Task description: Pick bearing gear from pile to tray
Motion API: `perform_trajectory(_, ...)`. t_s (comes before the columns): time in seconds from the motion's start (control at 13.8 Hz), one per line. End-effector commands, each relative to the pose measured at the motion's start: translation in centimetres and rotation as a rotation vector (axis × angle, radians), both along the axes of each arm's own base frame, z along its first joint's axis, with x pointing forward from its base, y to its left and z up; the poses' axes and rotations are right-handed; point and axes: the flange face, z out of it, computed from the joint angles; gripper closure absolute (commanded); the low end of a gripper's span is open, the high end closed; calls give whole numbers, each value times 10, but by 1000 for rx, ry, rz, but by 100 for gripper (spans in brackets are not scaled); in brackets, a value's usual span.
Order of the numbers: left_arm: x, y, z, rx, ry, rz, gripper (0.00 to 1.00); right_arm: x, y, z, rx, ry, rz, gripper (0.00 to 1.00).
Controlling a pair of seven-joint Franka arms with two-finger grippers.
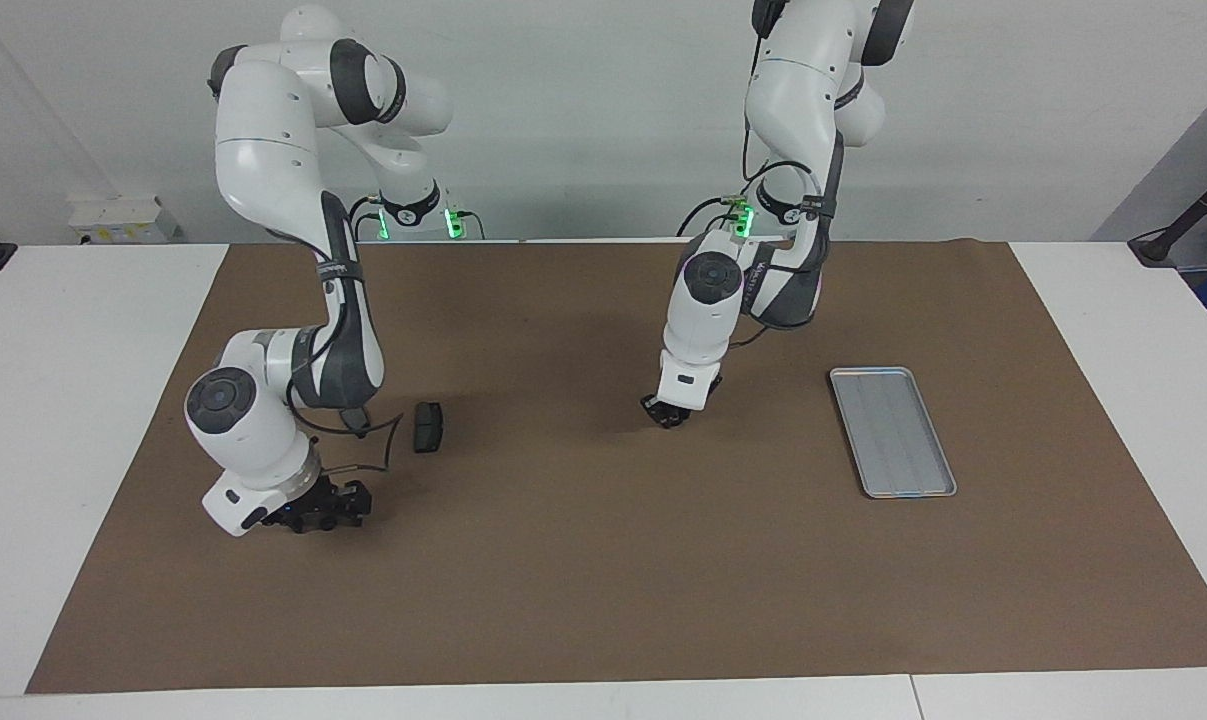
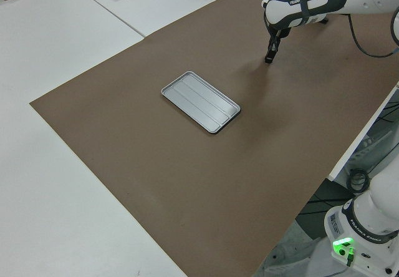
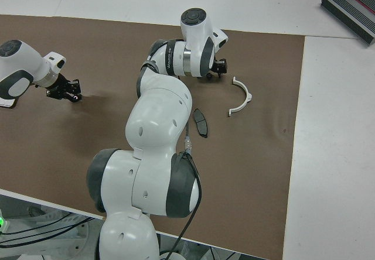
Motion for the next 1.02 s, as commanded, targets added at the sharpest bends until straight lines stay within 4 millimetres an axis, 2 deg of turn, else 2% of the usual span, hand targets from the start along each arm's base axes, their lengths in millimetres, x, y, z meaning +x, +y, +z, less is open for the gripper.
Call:
perform_trajectory(0.0,-3,3,-6,25,-15,-6,90,-7,-5,1,-8,26,13,26)
perform_trajectory(0.15,4,12,5,74,5,-23,89,-9,-6,1,-7,38,7,31)
perform_trajectory(0.22,10,30,12,93,16,-18,89,-10,-10,1,-6,44,0,31)
perform_trajectory(0.29,13,50,28,92,19,-25,89,-10,-12,1,-6,47,-2,35)
perform_trajectory(0.36,10,69,38,95,30,-65,89,-10,-12,1,-6,47,0,42)
perform_trajectory(0.51,4,129,63,89,39,-98,89,-10,-12,1,-6,47,0,62)
perform_trajectory(0.65,4,190,84,76,26,-155,89,-10,-12,1,-6,49,0,93)
perform_trajectory(0.73,4,217,86,73,30,-179,89,-10,-11,2,-5,49,1,100)
perform_trajectory(0.94,12,305,81,46,41,-333,89,-9,-9,9,-7,43,2,100)
